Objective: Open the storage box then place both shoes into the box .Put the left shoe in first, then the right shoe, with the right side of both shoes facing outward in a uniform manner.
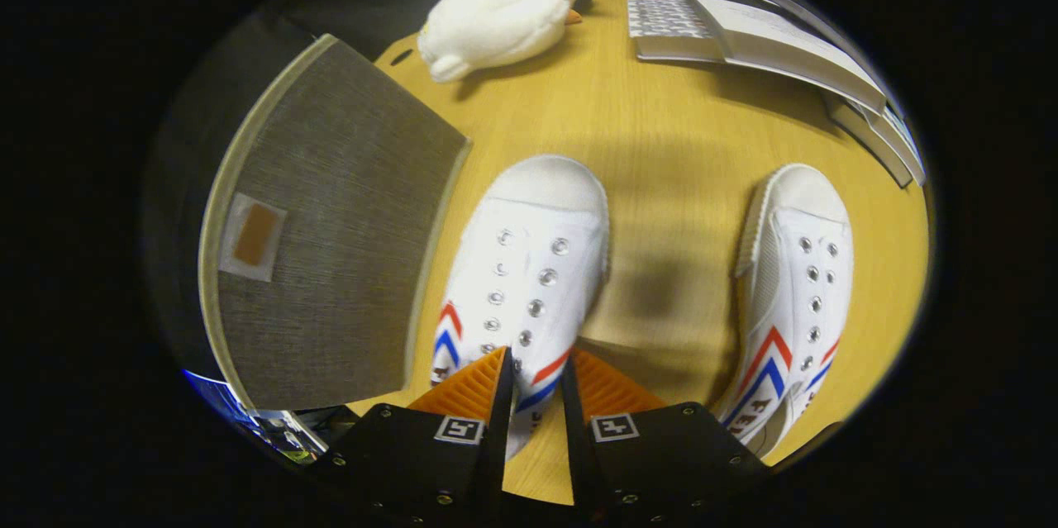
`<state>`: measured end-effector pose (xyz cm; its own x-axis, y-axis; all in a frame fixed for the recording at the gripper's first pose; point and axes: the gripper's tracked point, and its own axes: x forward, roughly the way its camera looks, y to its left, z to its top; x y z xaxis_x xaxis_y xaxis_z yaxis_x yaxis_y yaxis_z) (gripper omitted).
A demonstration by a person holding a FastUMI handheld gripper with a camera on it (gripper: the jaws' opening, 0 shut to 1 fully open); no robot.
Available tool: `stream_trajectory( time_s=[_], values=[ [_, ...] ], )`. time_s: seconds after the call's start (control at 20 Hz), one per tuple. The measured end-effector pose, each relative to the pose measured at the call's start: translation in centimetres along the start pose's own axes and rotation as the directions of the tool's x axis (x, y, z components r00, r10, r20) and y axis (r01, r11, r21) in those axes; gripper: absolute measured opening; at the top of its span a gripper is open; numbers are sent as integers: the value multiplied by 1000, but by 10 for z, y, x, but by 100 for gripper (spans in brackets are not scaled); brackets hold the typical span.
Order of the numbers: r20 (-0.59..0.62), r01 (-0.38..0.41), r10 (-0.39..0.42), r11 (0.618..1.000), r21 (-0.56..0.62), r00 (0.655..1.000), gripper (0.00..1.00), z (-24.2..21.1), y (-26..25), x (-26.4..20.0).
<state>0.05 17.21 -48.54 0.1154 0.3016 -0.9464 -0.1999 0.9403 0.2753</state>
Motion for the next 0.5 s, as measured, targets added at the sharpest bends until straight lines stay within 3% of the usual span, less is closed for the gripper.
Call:
stream_trajectory(
  time_s=[0.05,0.1,0.15,0.5],
  values=[
    [-4,-4,4,999,40,1000,15,6,0,-14],
    [-18,-16,17,995,94,1000,15,2,-2,-12],
    [-30,-26,30,993,114,999,5,1,0,-12],
    [-25,-56,59,995,82,998,5,21,-5,-37]
  ],
)
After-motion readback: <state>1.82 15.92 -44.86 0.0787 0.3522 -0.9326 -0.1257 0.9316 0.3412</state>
